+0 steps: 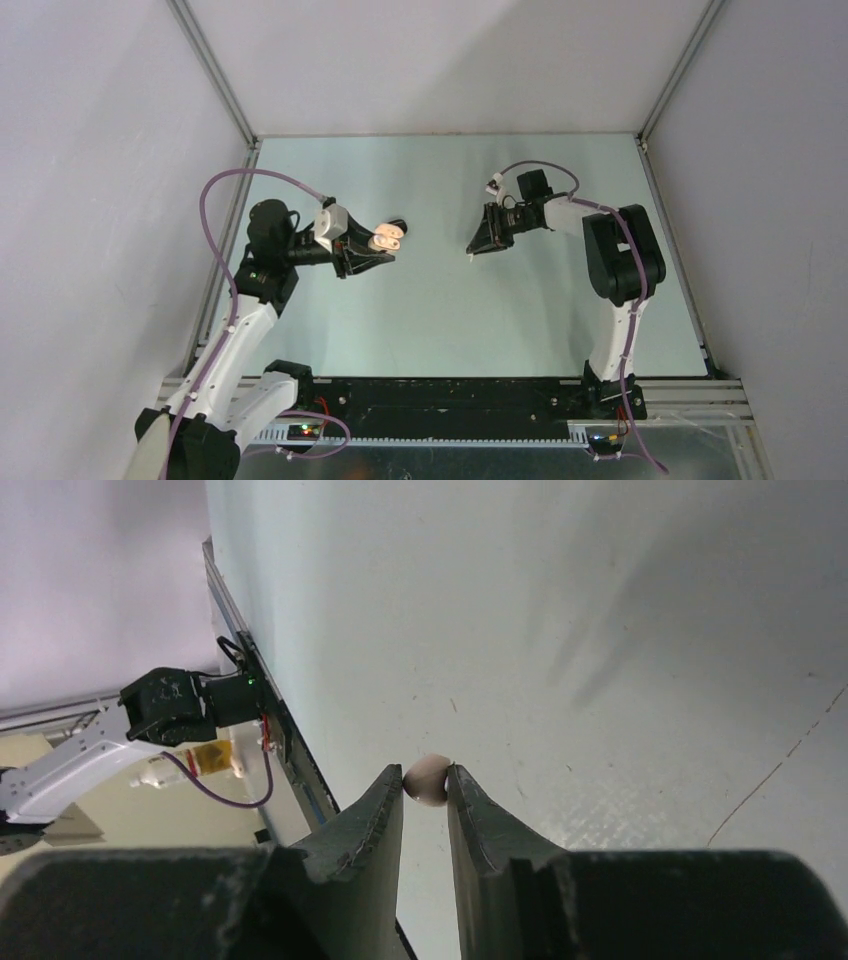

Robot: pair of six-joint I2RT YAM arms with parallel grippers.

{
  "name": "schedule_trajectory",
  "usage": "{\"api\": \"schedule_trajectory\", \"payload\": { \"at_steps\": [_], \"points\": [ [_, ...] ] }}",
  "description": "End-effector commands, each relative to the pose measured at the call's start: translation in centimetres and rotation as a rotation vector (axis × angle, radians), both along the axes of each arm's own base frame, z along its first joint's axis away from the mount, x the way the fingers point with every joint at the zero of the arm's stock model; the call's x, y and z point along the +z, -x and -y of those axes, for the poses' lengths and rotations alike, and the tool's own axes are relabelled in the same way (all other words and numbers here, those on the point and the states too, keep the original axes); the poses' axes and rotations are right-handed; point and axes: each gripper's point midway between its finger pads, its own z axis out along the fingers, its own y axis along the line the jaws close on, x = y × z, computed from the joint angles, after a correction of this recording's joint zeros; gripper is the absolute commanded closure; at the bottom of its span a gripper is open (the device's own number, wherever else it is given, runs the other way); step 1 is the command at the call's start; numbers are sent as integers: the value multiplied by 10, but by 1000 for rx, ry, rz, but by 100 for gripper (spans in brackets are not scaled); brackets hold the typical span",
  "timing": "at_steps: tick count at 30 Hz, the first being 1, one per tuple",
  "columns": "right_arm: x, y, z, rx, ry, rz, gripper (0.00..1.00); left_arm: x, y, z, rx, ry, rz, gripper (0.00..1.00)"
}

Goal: Insert the wireless bluetooth earbuds into the charging case
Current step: Place the right earbud at the center of the board, then adjust the right earbud at the center of the board.

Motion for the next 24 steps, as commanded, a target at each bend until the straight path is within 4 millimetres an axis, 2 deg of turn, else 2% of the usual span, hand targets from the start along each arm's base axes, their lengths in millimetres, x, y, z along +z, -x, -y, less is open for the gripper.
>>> {"api": "schedule_trajectory", "payload": {
  "at_steps": [1,7,12,15,16,20,22,23,24],
  "points": [
    [10,-12,-8,-7,-49,33,72,4,0,1,3,10,23,88],
    [-13,-18,5,-47,40,32,69,2,-2,3,-2,8,11,88],
    [-22,-27,18,-69,125,72,68,2,-1,4,-5,8,11,88],
    [-10,-33,18,-53,161,135,67,2,-1,4,-5,8,13,88],
    [1,-38,17,-48,175,172,66,3,-1,4,-5,9,13,88],
    [24,-37,0,73,227,330,63,4,0,5,-11,9,16,88],
    [28,-36,-9,137,249,379,61,4,0,5,-7,8,20,88],
    [22,-34,-14,157,254,367,61,4,0,4,-4,7,21,88],
    [27,-36,-19,161,240,355,60,5,0,4,-3,6,25,88]
  ]
}}
